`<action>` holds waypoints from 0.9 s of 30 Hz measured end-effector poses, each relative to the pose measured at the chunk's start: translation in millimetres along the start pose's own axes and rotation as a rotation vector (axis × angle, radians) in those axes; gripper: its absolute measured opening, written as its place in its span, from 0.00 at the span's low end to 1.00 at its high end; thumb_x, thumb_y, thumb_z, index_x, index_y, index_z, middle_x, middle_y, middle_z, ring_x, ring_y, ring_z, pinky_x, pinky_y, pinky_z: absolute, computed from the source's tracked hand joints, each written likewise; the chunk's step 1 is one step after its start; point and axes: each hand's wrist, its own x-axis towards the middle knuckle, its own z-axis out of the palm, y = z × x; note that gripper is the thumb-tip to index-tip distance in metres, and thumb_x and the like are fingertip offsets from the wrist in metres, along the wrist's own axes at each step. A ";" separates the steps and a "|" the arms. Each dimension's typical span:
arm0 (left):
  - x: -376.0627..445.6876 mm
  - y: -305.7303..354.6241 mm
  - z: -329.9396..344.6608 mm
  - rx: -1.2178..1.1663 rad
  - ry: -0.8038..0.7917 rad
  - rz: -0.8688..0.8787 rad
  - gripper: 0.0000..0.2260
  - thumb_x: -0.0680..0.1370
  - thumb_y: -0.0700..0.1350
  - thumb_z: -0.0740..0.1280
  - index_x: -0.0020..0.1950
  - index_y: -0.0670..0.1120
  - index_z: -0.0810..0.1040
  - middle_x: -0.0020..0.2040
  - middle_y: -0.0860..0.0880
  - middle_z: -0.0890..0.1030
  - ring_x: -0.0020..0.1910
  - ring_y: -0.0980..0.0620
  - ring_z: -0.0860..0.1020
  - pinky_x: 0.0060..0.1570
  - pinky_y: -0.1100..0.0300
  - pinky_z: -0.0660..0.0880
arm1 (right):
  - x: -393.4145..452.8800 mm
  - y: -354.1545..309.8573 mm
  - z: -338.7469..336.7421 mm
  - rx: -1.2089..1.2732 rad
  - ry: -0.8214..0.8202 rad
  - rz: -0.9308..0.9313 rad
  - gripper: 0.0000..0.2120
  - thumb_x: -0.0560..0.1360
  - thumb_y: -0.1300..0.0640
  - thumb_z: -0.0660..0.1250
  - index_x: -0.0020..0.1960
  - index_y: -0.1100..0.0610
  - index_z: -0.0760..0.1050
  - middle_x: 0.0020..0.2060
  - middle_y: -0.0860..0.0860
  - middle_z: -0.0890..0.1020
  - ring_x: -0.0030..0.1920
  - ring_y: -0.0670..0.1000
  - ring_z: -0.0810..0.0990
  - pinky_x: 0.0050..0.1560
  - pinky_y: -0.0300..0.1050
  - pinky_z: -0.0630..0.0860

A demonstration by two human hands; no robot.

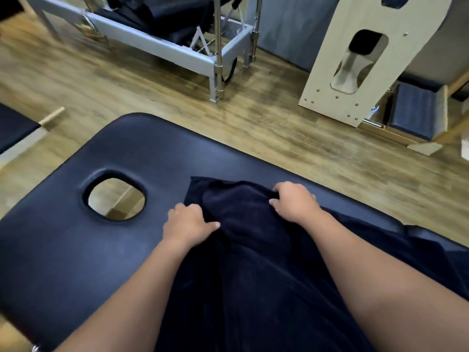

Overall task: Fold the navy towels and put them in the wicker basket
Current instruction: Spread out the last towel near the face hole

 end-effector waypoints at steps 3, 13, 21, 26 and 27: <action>-17.2 -6.7 14.2 -0.207 0.118 0.067 0.18 0.73 0.62 0.73 0.48 0.50 0.74 0.50 0.52 0.75 0.55 0.45 0.76 0.52 0.52 0.73 | 6.0 -9.1 6.1 0.037 0.040 0.026 0.05 0.80 0.50 0.64 0.53 0.50 0.73 0.51 0.50 0.80 0.60 0.58 0.74 0.55 0.55 0.70; -44.3 -18.6 23.2 -0.050 0.496 0.278 0.06 0.75 0.48 0.74 0.50 0.49 0.86 0.45 0.49 0.75 0.48 0.44 0.73 0.43 0.50 0.76 | 18.0 -91.6 29.7 0.027 0.082 -0.138 0.08 0.80 0.48 0.67 0.57 0.48 0.79 0.55 0.51 0.79 0.61 0.60 0.73 0.53 0.55 0.63; -51.6 -55.6 0.4 -0.795 0.286 -0.256 0.09 0.72 0.34 0.66 0.44 0.47 0.78 0.39 0.50 0.82 0.44 0.44 0.79 0.43 0.53 0.74 | 34.9 -121.2 17.6 0.496 0.070 -0.308 0.04 0.77 0.52 0.71 0.49 0.49 0.84 0.46 0.46 0.85 0.50 0.53 0.82 0.56 0.54 0.78; -64.5 -48.9 15.1 -0.092 0.236 -0.077 0.20 0.79 0.54 0.64 0.68 0.51 0.65 0.63 0.44 0.71 0.61 0.40 0.72 0.57 0.47 0.73 | 30.5 -110.8 30.1 -0.042 0.050 -0.200 0.14 0.75 0.49 0.70 0.59 0.51 0.75 0.54 0.50 0.78 0.59 0.58 0.75 0.54 0.55 0.70; -68.1 -42.8 19.7 -0.059 0.211 -0.031 0.25 0.79 0.61 0.63 0.73 0.56 0.61 0.68 0.43 0.67 0.65 0.40 0.69 0.61 0.44 0.72 | 30.2 -108.1 29.5 -0.068 0.050 -0.166 0.12 0.74 0.51 0.69 0.57 0.52 0.75 0.52 0.51 0.77 0.57 0.58 0.74 0.52 0.54 0.67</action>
